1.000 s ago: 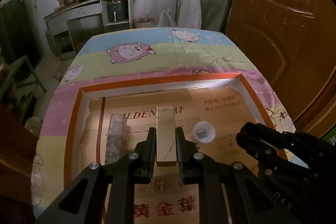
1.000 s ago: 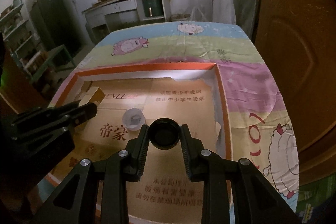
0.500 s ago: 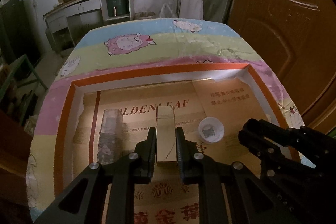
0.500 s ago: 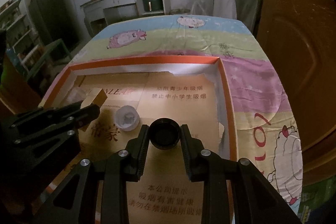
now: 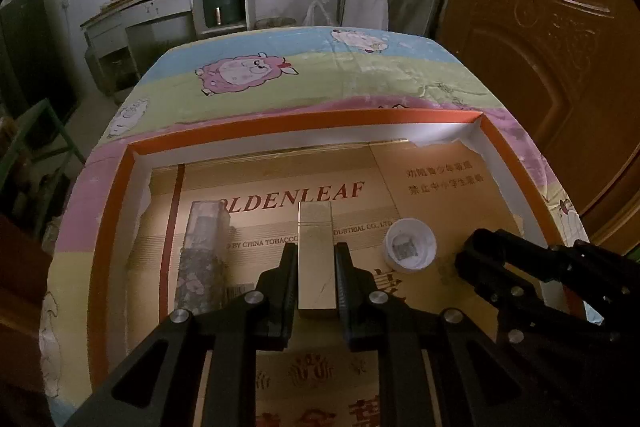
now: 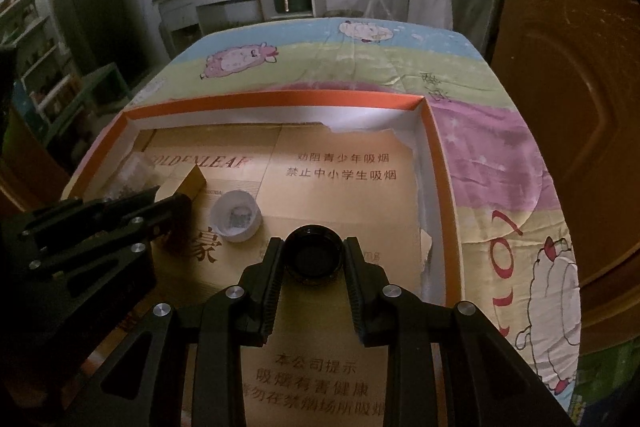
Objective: Organize rigid objects
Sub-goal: 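Open the left gripper releasing the gold box while the right gripper releases the black cap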
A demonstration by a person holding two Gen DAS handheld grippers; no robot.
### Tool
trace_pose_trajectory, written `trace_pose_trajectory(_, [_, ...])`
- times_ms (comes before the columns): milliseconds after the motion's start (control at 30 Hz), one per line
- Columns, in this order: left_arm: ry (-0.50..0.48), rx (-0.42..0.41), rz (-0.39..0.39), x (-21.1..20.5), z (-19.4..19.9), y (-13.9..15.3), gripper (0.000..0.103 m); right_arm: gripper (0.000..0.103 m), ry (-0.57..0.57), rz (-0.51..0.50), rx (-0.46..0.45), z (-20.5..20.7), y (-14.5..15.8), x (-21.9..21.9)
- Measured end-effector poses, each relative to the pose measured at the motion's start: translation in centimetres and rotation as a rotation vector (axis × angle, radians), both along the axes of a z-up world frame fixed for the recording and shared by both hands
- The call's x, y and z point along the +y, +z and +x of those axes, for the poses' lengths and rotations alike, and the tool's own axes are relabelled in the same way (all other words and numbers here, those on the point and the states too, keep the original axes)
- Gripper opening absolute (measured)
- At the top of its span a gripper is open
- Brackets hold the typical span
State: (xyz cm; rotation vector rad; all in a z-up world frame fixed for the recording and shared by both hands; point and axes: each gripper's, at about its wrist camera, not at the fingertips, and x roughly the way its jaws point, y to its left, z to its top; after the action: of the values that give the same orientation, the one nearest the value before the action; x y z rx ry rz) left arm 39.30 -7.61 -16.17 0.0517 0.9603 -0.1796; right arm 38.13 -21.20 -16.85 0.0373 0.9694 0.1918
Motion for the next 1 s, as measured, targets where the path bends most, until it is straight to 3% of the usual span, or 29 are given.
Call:
trace_pose_trajectory(333, [-0.007, -0.004, -0.014, 0.1, -0.2, 0.1, 0.020, 0.032, -0.005, 0.010, -0.009, -0.1, -0.1, -0.3])
trace_pose_trajectory(467, [-0.010, -0.021, -0.024, 0.2, -0.5, 0.8, 0.027, 0.046, -0.005, 0.022, -0.015, -0.4, 0.3, -0.5])
trace_pose_trajectory(1000, [0.020, -0.062, -0.046, 2.4, -4.5, 3.8, 0.029, 0.047, -0.031, 0.052, -0.052, -3.8, 3.0, -1.3])
